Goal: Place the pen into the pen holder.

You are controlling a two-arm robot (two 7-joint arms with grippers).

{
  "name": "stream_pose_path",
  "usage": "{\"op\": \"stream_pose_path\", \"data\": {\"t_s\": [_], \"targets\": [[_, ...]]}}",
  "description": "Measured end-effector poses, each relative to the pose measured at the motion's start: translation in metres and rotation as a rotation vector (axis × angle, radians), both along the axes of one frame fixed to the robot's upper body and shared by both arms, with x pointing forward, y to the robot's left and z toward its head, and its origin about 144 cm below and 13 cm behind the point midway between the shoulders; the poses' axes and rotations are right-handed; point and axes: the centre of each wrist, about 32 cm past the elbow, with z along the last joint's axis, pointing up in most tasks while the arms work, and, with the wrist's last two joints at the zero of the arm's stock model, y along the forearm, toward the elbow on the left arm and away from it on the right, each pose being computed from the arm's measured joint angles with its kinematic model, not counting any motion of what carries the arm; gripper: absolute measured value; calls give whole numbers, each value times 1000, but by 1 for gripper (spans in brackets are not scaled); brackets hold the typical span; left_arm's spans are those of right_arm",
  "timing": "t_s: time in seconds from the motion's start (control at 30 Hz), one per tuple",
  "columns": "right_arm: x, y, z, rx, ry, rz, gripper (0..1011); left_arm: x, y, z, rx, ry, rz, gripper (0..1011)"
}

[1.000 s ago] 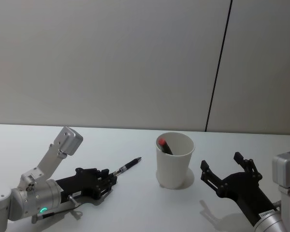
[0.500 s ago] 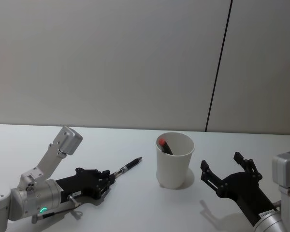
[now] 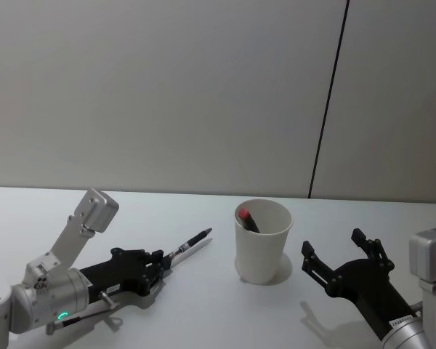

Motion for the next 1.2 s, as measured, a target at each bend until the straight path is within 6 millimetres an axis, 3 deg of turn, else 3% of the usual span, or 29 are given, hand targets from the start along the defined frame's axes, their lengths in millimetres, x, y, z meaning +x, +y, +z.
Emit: {"op": "stream_pose_path", "data": {"t_s": [0.67,1.2], "targets": [[0,0,0,0,0,0,1001,-40,24,17,-36,-172,77,188],[0,0,0,0,0,0,1001,-58,23,30,-56,-294,-11,189]]}}
